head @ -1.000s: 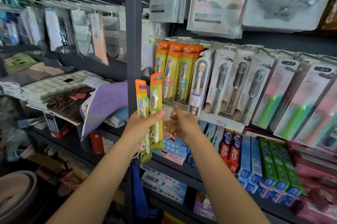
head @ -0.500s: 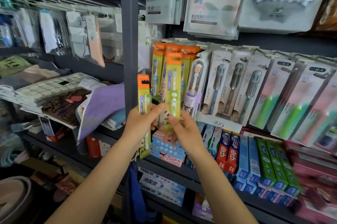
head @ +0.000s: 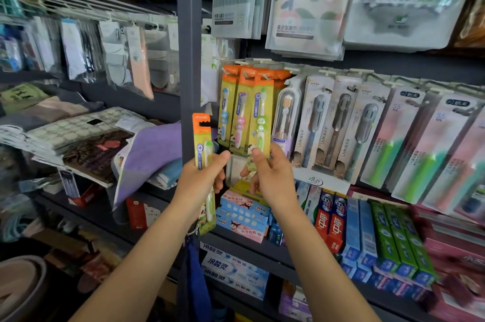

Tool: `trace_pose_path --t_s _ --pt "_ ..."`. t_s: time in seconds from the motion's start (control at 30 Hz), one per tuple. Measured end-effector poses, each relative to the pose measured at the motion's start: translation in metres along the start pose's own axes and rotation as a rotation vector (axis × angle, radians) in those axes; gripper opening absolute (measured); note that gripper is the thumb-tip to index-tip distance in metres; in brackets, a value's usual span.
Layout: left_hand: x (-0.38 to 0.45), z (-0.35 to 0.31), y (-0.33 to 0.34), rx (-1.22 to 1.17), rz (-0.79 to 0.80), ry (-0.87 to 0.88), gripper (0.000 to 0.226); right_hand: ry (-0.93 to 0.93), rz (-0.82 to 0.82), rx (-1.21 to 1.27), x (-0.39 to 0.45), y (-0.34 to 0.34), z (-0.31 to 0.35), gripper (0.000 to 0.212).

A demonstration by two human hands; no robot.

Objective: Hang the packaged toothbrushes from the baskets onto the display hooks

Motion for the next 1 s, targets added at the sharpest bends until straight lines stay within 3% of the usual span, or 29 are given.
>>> trace_pose_path --t_s 0.23,0.83,1.0 --pt "-0.002 0.001 -0.001 -0.015 -0.015 -0.046 0.039 0.011 -0.056 0.009 0.004 0.007 -0.007 0.018" --pt "0.000 0.003 0.006 -0.171 0.037 -0.123 0.015 0.494 -0.058 0.114 0.033 0.016 -0.043 0.045" --pt "0.004 0.008 0.002 -0.087 0.037 -0.034 0.009 0.481 0.092 0.032 0.019 0.016 -0.046 0.048"
Point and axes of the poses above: each hand's wrist, its own x-axis towards the middle knuckle, its own y-axis out of the palm, z = x × y, the point moved 2 cm from there along x, towards the middle knuckle, and after that the axes turned 9 degrees about y, right-handed, at the moved point
